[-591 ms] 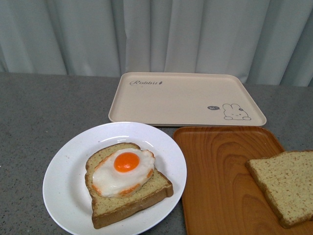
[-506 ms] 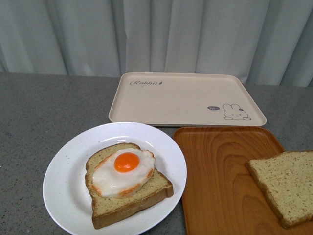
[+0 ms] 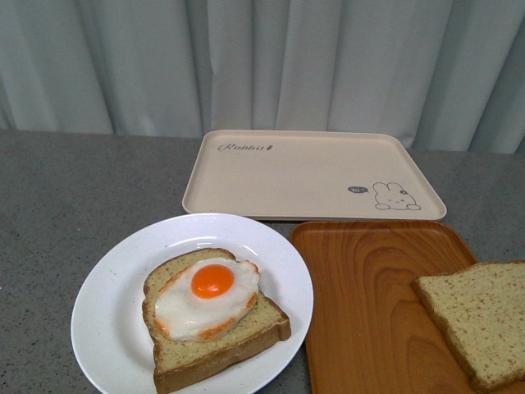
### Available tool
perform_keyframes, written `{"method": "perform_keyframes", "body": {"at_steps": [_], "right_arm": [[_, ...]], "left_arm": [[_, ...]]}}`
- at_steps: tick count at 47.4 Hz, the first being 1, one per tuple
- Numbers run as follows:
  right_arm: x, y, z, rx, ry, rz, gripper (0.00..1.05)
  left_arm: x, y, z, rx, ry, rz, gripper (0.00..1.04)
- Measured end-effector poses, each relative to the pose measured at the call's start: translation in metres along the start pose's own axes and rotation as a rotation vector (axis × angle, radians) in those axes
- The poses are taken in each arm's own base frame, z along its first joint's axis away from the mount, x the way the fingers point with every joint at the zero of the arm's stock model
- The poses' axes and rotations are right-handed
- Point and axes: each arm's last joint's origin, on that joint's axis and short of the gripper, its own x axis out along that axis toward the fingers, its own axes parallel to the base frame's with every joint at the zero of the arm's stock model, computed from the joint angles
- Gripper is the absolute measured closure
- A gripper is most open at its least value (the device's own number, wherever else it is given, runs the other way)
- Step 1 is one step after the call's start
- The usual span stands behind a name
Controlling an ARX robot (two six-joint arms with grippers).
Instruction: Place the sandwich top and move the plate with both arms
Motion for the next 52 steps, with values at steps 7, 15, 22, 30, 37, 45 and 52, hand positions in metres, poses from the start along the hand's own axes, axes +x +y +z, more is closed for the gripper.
{"method": "perform_keyframes", "body": {"at_steps": [7, 15, 22, 30, 37, 45, 52], "right_arm": [[0.0, 0.0, 0.0, 0.0, 0.0, 0.0, 0.09], [0.0, 0.0, 0.0, 0.0, 0.0, 0.0, 0.09], [0.0, 0.0, 0.0, 0.0, 0.0, 0.0, 0.09], [0.0, 0.0, 0.0, 0.0, 0.0, 0.0, 0.09], [0.0, 0.0, 0.0, 0.0, 0.0, 0.0, 0.09], [0.0, 0.0, -0.0001, 0.0, 0.0, 0.0, 0.09], [0.0, 0.0, 0.0, 0.0, 0.0, 0.0, 0.09]], "left_arm": [[0.0, 0.0, 0.0, 0.0, 0.0, 0.0, 0.06], [0.0, 0.0, 0.0, 0.0, 0.0, 0.0, 0.06], [0.0, 0.0, 0.0, 0.0, 0.0, 0.0, 0.06], [0.0, 0.0, 0.0, 0.0, 0.0, 0.0, 0.06], [0.0, 0.0, 0.0, 0.0, 0.0, 0.0, 0.06], [0.0, 0.0, 0.0, 0.0, 0.0, 0.0, 0.06], [0.0, 0.0, 0.0, 0.0, 0.0, 0.0, 0.06]]}}
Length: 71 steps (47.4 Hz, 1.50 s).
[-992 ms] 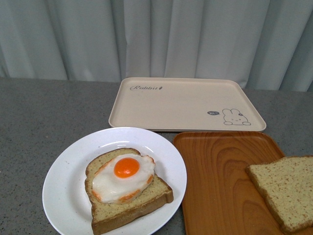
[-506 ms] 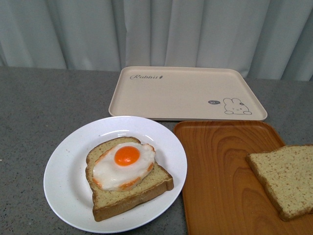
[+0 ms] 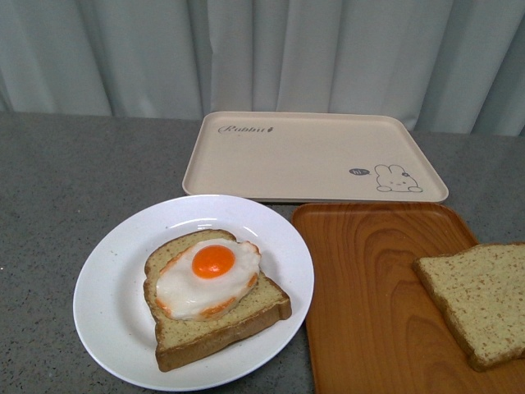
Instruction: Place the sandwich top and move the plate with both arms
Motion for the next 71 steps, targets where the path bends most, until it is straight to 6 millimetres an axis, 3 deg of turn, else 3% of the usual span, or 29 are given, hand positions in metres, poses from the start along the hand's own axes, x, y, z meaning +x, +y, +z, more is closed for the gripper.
{"method": "perform_keyframes", "body": {"at_steps": [58, 66, 71], "right_arm": [[0.0, 0.0, 0.0, 0.0, 0.0, 0.0, 0.09], [0.0004, 0.0031, -0.0002, 0.378, 0.271, 0.005, 0.09], [0.0006, 0.0052, -0.0027, 0.587, 0.33, -0.029, 0.09]], "left_arm": [[0.0, 0.0, 0.0, 0.0, 0.0, 0.0, 0.06], [0.0, 0.0, 0.0, 0.0, 0.0, 0.0, 0.06], [0.0, 0.0, 0.0, 0.0, 0.0, 0.0, 0.06]]}}
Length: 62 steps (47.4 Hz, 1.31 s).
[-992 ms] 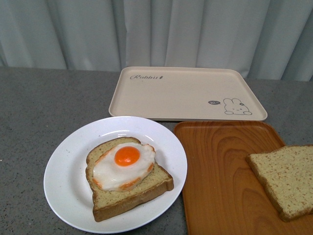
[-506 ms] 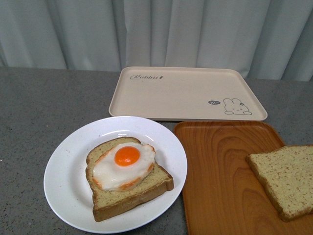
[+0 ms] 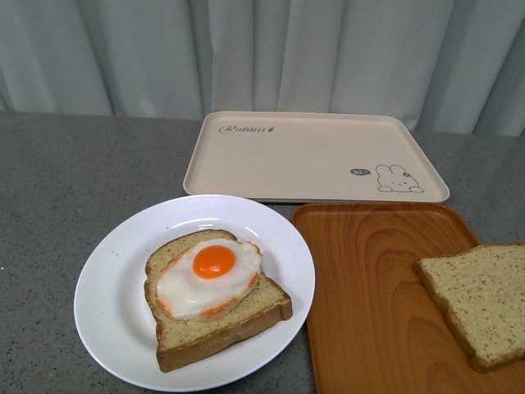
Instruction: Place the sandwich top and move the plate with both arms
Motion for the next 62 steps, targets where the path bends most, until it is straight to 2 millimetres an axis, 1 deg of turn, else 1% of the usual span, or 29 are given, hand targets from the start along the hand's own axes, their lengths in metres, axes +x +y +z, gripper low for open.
{"method": "perform_keyframes", "body": {"at_steps": [2, 6, 12, 16, 19, 21, 23, 28, 33, 52, 58, 62], "right_arm": [[0.0, 0.0, 0.001, 0.069, 0.017, 0.006, 0.09], [0.0, -0.002, 0.008, 0.146, 0.009, -0.004, 0.09], [0.002, -0.008, 0.024, 0.2, -0.018, -0.042, 0.09], [0.004, -0.018, 0.044, 0.219, -0.054, -0.14, 0.09], [0.004, -0.03, 0.065, 0.221, -0.118, -0.254, 0.09], [0.003, -0.038, 0.075, 0.233, -0.137, -0.317, 0.09], [0.005, -0.044, 0.079, 0.237, -0.135, -0.365, 0.09], [0.015, -0.055, 0.077, 0.228, -0.067, -0.421, 0.09], [0.029, -0.059, 0.073, 0.197, -0.015, -0.439, 0.09], [0.086, -0.058, 0.066, 0.114, 0.172, -0.413, 0.09], [0.104, -0.062, 0.059, 0.09, 0.232, -0.441, 0.09], [0.111, -0.063, 0.052, 0.07, 0.264, -0.456, 0.09]], "left_arm": [[0.0, 0.0, 0.0, 0.0, 0.0, 0.0, 0.06], [0.0, 0.0, 0.0, 0.0, 0.0, 0.0, 0.06], [0.0, 0.0, 0.0, 0.0, 0.0, 0.0, 0.06], [0.0, 0.0, 0.0, 0.0, 0.0, 0.0, 0.06], [0.0, 0.0, 0.0, 0.0, 0.0, 0.0, 0.06], [0.0, 0.0, 0.0, 0.0, 0.0, 0.0, 0.06], [0.0, 0.0, 0.0, 0.0, 0.0, 0.0, 0.06], [0.0, 0.0, 0.0, 0.0, 0.0, 0.0, 0.06], [0.0, 0.0, 0.0, 0.0, 0.0, 0.0, 0.06], [0.0, 0.0, 0.0, 0.0, 0.0, 0.0, 0.06], [0.0, 0.0, 0.0, 0.0, 0.0, 0.0, 0.06], [0.0, 0.0, 0.0, 0.0, 0.0, 0.0, 0.06]]}}
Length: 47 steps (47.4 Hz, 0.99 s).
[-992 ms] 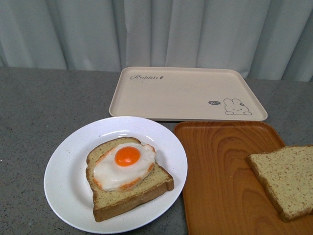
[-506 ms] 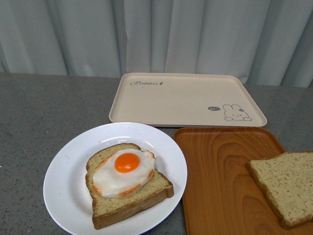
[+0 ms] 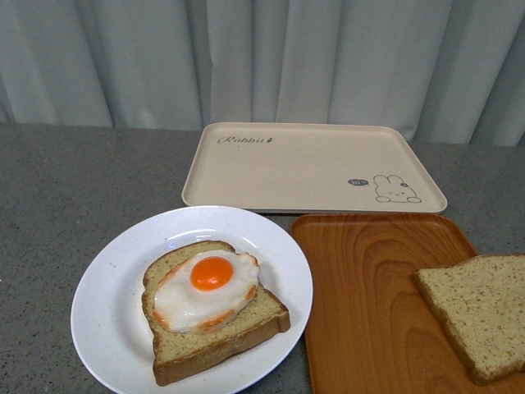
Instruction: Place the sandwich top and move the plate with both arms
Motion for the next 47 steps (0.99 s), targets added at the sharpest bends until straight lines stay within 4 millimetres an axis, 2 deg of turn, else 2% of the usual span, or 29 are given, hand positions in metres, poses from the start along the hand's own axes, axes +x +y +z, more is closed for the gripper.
{"method": "perform_keyframes", "body": {"at_steps": [15, 26, 41, 47], "right_arm": [[0.013, 0.019, -0.016, -0.072, 0.041, 0.031, 0.09], [0.019, 0.018, -0.031, -0.048, 0.072, 0.04, 0.09], [0.027, 0.017, -0.039, -0.011, 0.044, 0.072, 0.09], [0.03, 0.019, -0.048, 0.002, 0.048, 0.09, 0.09]], "left_arm": [[0.0, 0.0, 0.0, 0.0, 0.0, 0.0, 0.06], [0.0, 0.0, 0.0, 0.0, 0.0, 0.0, 0.06], [0.0, 0.0, 0.0, 0.0, 0.0, 0.0, 0.06], [0.0, 0.0, 0.0, 0.0, 0.0, 0.0, 0.06]]}}
